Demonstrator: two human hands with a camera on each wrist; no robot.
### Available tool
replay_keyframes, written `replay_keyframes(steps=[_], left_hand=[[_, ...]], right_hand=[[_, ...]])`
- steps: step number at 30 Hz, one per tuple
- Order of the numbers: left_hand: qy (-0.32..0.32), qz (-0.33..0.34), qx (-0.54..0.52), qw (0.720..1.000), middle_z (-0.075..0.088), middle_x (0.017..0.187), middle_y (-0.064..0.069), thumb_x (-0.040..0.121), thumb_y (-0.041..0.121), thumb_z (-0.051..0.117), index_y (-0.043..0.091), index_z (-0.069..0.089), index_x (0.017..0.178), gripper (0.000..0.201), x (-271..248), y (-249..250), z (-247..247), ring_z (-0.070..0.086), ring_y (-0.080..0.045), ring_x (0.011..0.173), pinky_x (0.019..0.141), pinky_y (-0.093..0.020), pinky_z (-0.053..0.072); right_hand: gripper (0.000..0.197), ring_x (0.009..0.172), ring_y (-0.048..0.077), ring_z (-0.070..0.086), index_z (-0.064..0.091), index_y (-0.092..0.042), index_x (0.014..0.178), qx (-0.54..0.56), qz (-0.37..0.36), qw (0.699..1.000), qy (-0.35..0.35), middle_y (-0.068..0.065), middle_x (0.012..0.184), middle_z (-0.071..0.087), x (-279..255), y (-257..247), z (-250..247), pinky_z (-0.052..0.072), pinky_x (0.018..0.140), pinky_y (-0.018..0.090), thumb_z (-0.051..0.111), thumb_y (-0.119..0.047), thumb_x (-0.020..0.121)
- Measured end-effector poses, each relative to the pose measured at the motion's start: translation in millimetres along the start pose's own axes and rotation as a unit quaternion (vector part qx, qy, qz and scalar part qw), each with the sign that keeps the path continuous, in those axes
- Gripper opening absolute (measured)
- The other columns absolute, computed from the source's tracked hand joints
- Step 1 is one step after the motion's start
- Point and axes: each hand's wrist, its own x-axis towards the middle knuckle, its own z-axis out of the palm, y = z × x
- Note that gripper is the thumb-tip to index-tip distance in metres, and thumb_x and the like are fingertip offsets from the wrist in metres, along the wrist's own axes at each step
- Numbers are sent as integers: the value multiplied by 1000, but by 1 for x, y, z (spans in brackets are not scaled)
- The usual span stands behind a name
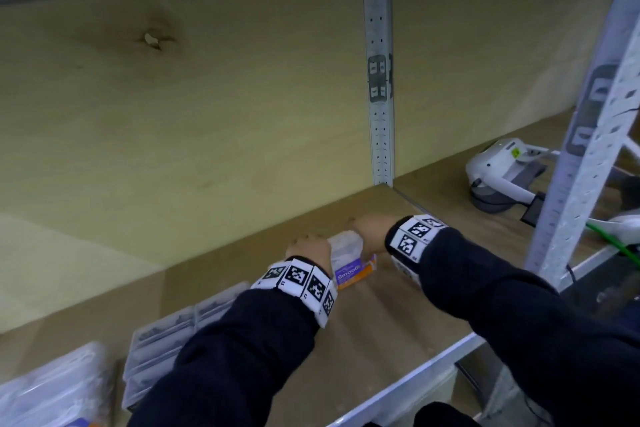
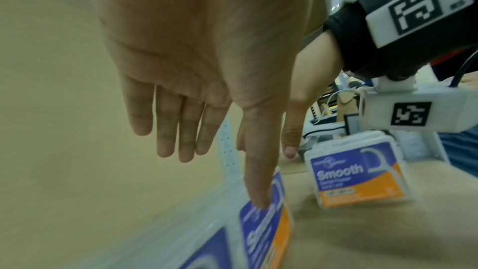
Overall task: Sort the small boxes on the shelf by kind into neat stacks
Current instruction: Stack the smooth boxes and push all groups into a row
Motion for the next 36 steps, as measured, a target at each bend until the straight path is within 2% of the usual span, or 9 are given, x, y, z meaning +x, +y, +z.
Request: replay_keyframes(steps=[5,8,13,18,23,29,31,33,36], left_hand=[[50,77,-25,995,55,129,-14,93,9,52,2,52,126,34,-8,43,-29,56,-29,119,93,-35,47],[41,136,-26,989,56,130,-15,93,5,49,4,54,129,36,-4,72,-31,58,-31,118,93,-36,48],[15,194,4,981,57,129,-16,92,2,48,5,53,128,36,1,114,-25,58,-33,118,91,-37,48],[18,194,7,981,50,135,-16,96,6,43,2,47,133,37,5,133,-15,52,-34,124,96,-39,45],[15,175,-25,984,47,138,-16,100,8,34,2,44,135,37,5,133,-17,46,-32,129,103,-38,40],[-2,144,-35,989,49,136,-19,97,-1,38,-3,51,129,34,-13,113,-12,48,-34,128,101,-38,43],[5,129,-34,991,49,136,-20,96,-1,39,-4,51,127,34,-21,102,-7,48,-34,128,101,-39,44],[13,112,-33,993,50,134,-20,96,4,42,-3,52,126,32,-31,90,-2,50,-34,126,100,-39,45],[27,87,-47,995,47,134,-19,94,13,48,-1,50,128,36,-46,71,4,50,-33,124,98,-38,45]], right_hand=[[52,118,28,56,49,-8,134,60,119,990,50,13,132,56,-42,59,-1,48,97,35,63,-16,85],[48,117,27,58,53,-7,130,86,163,982,44,13,129,59,-63,84,10,48,96,32,64,-15,84],[48,126,28,51,47,-4,135,102,192,975,39,16,137,52,-83,101,32,45,102,32,57,-13,90],[44,129,28,48,43,-3,137,116,188,973,65,16,140,50,-85,100,42,40,104,31,48,-13,95],[43,122,29,55,47,-2,129,116,198,971,62,18,131,56,-81,100,45,47,94,32,57,-15,89],[37,121,29,54,52,0,123,118,207,969,59,18,130,56,-80,93,42,47,93,31,55,-16,89],[36,119,30,56,53,0,121,121,200,970,70,18,128,57,-83,86,39,48,88,30,54,-16,89],[34,115,30,59,55,0,119,128,183,971,85,18,124,60,-85,77,34,47,79,28,55,-16,89],[33,109,30,60,56,-1,115,118,134,980,90,17,120,61,-86,59,29,45,74,30,60,-14,84]])
